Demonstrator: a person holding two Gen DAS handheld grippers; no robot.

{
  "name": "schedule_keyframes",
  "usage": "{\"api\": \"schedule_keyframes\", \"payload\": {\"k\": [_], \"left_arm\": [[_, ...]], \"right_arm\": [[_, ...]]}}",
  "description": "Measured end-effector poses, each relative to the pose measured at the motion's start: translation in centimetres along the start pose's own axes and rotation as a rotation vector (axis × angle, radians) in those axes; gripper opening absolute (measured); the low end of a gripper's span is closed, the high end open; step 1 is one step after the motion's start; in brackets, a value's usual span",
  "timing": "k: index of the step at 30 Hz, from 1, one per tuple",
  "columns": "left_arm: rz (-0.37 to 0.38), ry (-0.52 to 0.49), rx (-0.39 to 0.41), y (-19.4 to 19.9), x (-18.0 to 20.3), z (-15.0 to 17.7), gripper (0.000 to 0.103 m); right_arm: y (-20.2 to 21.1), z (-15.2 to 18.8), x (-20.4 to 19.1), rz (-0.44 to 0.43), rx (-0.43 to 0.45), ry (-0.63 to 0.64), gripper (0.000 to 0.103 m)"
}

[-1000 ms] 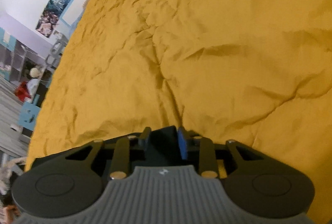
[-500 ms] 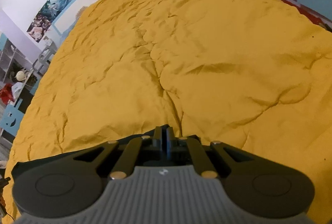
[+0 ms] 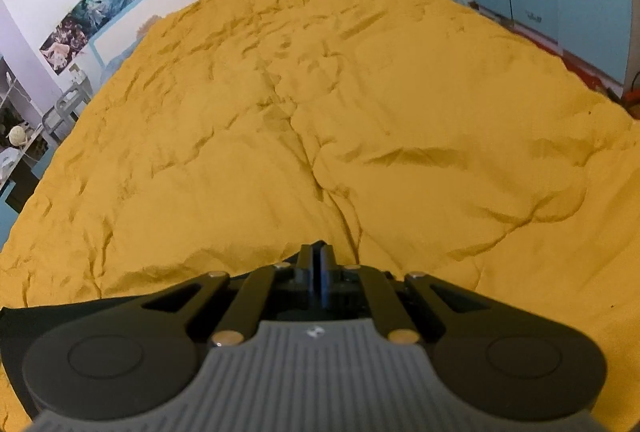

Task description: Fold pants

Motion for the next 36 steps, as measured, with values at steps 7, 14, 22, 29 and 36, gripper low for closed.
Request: {"api": "schedule_keyframes", "payload": {"k": [7,14,22,29,36], "left_arm": [[-0.061,-0.118,0.12,5.3,2.6,-3.2,0.0],[-0.096,-0.214,0.197,8.2,4.7,-5.9,0.0],[-0.264,-0.314,0.121,2.0,7.2,-5.0,0.0],[-0.37,-0.379,0.089,-2.1,8.4,-3.7,0.0],[-0.338,-0.353,0.09,-1.9,6.7,-3.3,0.0]], "right_arm": [[3.1,0.0,-0.8,-0.008,0.092,-0.002,0.0],[8.4,1.2,-1.0,-0.045,0.197,-0.022,0.0],[3.4,0.3,0.2,0.052,0.115,-0.044,0.0],[-1.6,0.7,0.9,0.141,0.04,-0.047,0.0],[-2.7,0.8,1.4,0.162,0.026,-0.041,0.0]]}}
Point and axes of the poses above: each gripper's, at about its wrist camera, not at the fingertips, and y roughly against the way its jaws point, x to its right, z to its underside, the point moved 4 cm from there along -y, roughly the way its jaws point, and after that the axes turned 6 degrees about -x, right-handed, at the moved point
